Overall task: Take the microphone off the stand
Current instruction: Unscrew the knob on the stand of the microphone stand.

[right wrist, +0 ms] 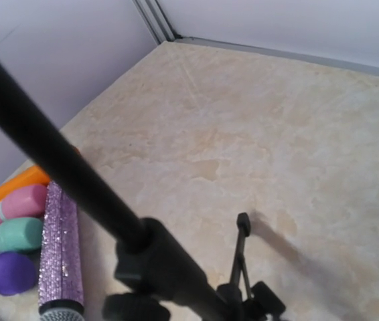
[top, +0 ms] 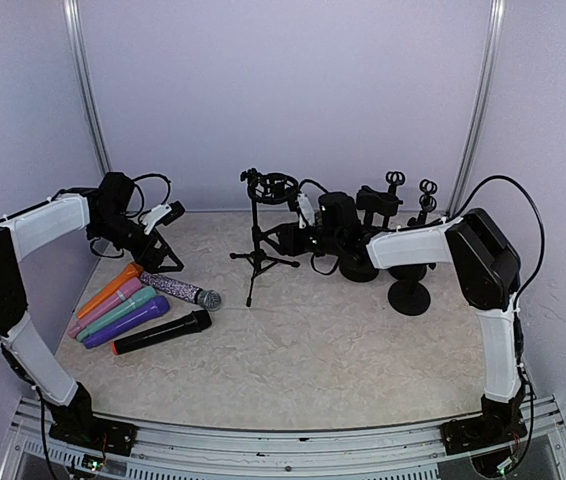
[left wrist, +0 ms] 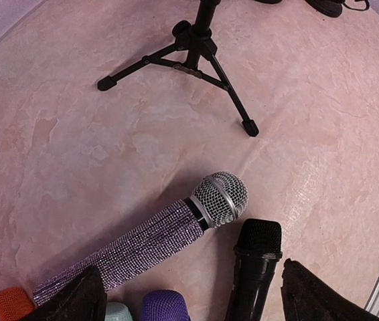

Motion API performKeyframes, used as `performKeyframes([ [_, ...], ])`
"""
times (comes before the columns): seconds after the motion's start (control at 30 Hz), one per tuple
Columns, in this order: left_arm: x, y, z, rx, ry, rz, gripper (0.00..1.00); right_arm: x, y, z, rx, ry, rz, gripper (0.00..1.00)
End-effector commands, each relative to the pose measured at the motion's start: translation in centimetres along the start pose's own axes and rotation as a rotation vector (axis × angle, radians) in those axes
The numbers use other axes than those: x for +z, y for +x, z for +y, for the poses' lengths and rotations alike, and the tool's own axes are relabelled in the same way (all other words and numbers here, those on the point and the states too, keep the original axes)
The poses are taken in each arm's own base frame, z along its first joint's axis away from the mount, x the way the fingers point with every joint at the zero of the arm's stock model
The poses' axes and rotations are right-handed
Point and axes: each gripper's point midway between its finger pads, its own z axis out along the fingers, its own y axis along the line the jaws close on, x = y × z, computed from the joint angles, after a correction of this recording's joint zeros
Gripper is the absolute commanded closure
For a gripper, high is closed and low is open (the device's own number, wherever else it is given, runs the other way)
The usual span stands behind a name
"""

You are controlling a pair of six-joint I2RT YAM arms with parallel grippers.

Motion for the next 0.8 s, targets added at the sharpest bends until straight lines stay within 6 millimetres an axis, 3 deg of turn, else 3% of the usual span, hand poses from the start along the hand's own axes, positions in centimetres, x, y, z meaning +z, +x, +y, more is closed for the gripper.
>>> performKeyframes([
  [0.0,-0.4,-0.5,-0.1,0.015,-0.014,-0.004,0.12,0.9,-0.3,0.8,-0.038,0.005,-0.006,0.50],
  [0.37,-0.8,0.6,-0.5,0.039,-0.032,0.017,0.12,2.2,0.6,0.8,-0.034,0.038,0.014,0.51],
  [0.77,-1.9,1.3,-0.6,0.050,-0.051,0.029,0.12,2.5,0.6,0.6,-0.028,0.044,-0.009,0.64],
])
